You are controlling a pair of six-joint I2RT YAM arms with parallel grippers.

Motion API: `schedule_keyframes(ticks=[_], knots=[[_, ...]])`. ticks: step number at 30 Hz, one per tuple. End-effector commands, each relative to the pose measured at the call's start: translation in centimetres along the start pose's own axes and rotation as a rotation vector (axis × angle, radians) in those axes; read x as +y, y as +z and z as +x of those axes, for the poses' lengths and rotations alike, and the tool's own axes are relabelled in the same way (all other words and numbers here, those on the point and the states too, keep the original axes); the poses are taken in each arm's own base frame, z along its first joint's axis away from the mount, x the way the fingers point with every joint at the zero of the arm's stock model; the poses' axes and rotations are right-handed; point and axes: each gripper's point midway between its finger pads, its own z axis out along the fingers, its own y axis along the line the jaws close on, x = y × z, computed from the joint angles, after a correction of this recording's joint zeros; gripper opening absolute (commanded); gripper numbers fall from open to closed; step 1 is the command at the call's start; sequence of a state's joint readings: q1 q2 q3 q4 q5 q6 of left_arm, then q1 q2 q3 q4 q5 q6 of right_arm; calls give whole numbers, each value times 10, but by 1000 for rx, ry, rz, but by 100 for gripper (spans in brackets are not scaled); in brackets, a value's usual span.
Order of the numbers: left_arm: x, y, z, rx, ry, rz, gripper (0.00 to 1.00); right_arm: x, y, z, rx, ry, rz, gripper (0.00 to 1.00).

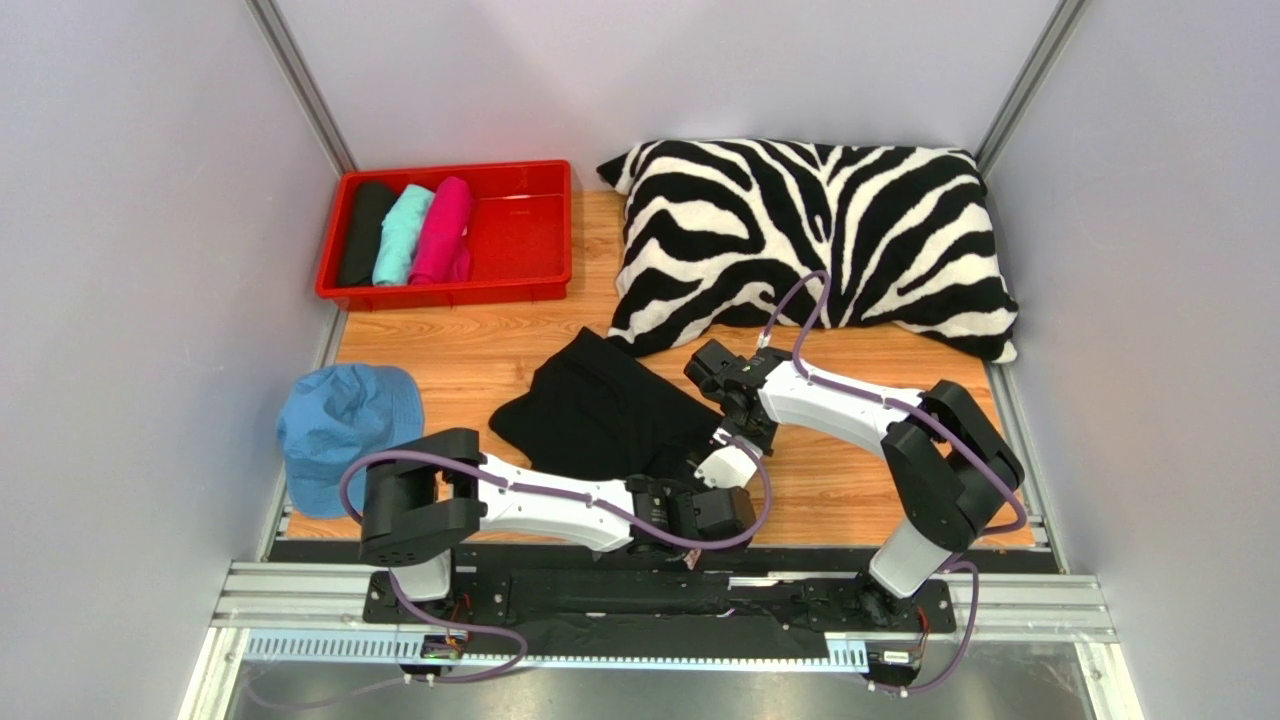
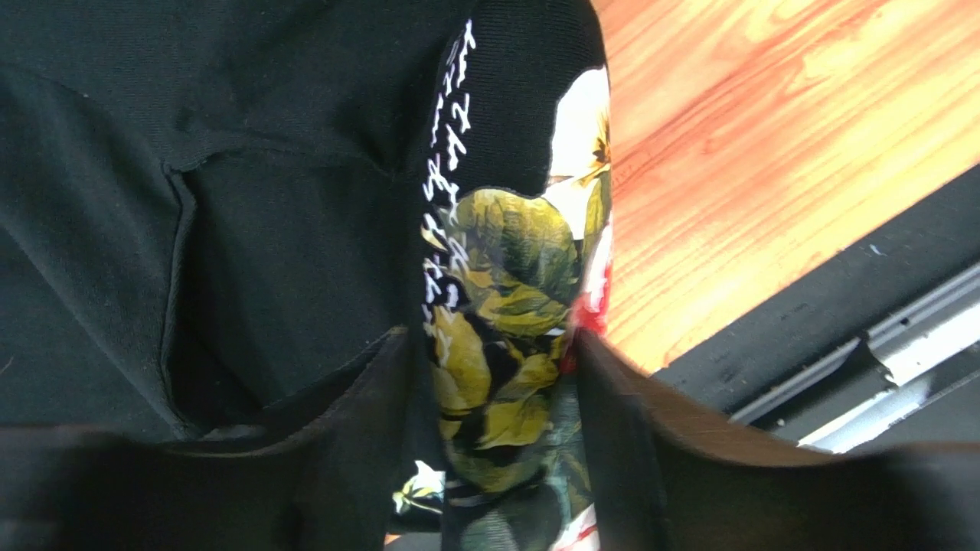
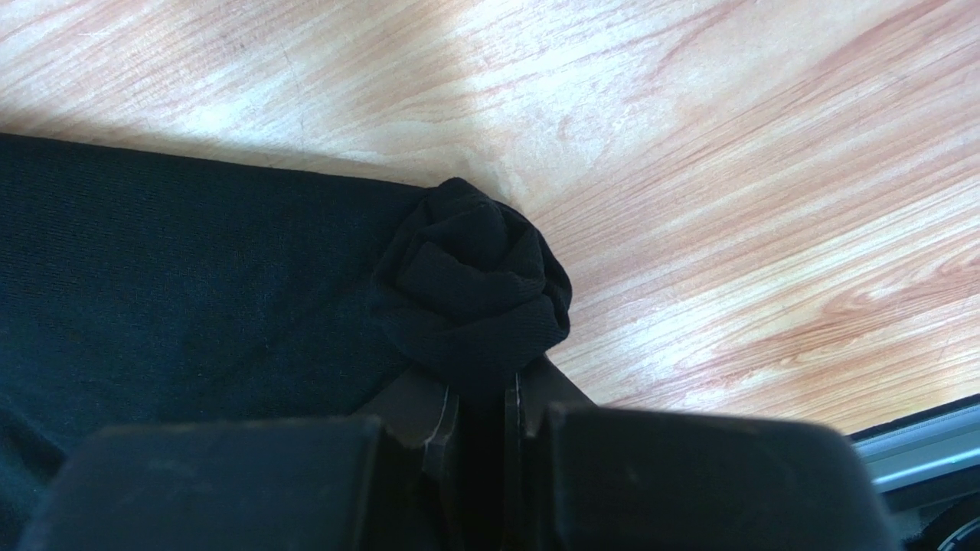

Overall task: Roll the t-shirts
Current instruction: Roll the T-shirt to the center of the board.

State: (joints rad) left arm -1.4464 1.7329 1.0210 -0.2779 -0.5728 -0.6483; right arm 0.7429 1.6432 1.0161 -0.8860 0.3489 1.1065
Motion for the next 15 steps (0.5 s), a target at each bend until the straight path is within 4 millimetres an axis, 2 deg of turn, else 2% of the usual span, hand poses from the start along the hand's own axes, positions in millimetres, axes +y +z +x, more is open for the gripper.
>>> schedule_keyframes(ticks=[1,2,3,4,6,7,9,10,12,14,15], knots=[[4,-2,-12,-31,28,-48,48,-4,-8,-5,-10,5,14,3],[4,-2,-13,-32,25,-47,40,-5,-8,-5,-14,5,12,6],[2,-3,-13,-31,23,-36,24,-3,-9,-7,-20,4,-3,9],[0,-4,-14,-39,21,-15,18,-3,-12,-8,-29,9,-21,28],[-2,-5,-7,-29,15,21,1,-2,-16,-12,-54,22,-52,53],[-8,-7,-14,-57,-6,59,0,-2,-19,-15,-68,31,-67,72],[-15,-7,-10,-54,-31,122,0,0,-29,-22,-108,44,-126,86],[-15,-8,-14,-59,-57,151,0,0,-32,-24,-121,54,-146,89],[-22,-7,-7,-44,-95,228,0,0,-45,-32,-166,88,-209,91],[-20,-6,-12,-51,-173,287,0,-6,-57,-36,-204,122,-264,93],[-23,-6,-6,-38,-206,341,0,-4,-62,-40,-222,141,-303,94]])
